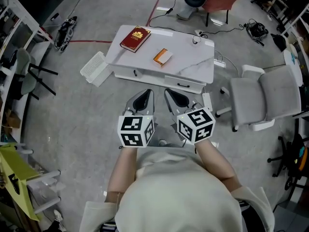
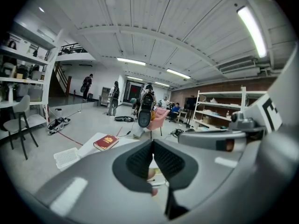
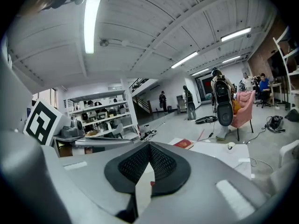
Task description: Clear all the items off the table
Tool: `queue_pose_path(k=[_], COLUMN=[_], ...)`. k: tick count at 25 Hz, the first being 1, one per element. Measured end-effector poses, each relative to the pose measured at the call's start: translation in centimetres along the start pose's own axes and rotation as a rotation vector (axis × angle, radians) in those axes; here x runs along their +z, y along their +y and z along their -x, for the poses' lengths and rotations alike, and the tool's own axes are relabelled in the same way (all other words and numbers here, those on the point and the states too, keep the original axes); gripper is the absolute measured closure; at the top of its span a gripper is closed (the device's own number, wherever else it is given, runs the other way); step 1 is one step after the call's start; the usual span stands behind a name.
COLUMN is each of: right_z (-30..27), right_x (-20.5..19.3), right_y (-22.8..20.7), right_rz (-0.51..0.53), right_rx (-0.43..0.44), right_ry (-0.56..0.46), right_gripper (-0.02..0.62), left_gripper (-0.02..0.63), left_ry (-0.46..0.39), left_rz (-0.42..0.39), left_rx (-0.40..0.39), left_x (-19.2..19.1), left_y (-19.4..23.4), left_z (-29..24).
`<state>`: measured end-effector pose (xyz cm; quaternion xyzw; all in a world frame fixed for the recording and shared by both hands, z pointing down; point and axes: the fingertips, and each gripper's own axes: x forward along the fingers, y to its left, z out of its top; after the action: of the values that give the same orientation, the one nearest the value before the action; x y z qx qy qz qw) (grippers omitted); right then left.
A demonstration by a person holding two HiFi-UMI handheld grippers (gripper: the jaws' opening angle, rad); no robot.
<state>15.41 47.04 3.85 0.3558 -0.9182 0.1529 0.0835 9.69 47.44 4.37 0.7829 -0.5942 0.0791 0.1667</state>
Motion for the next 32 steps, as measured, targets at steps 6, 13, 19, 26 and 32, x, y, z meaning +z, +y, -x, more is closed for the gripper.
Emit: queue_pose_path(k=[6,13,19,26,32], right_z=[-2.4,-6.5,-10.4,-14.7,-18.3], right_x=[0.5,2.5,4.1,5.6,6.8], right_y=[-1.5,-3.8,-5.4,-7.1,-8.3], right_rz=[0.004,0.0,-0.005,-0.024,-0.034], right_rx=[-0.012,-0.028,-0.048,-0.077,-0.108], right_ry=[0.006,-0.005,-0.008,0.002,0.012], right_gripper=[0.599,0.6,0.6,0.6,0.6], left_gripper=[0.597,0.597,0.597,0.597,0.597], left_ry=[0.001,-0.004,0.011,0.031,0.042], left_rz=[0.005,-0.003,-0.009,-0.02,-0.033], left_rx=[-0.01,-0.035,-0.055,-0.082,-0.116], left_x=[0.7,2.9,4.4,6.2,8.0], left_y=[1.9,4.4,7.1,10.3,13.0], left_z=[-2.6,-6.7,-10.0,-13.6,-16.4])
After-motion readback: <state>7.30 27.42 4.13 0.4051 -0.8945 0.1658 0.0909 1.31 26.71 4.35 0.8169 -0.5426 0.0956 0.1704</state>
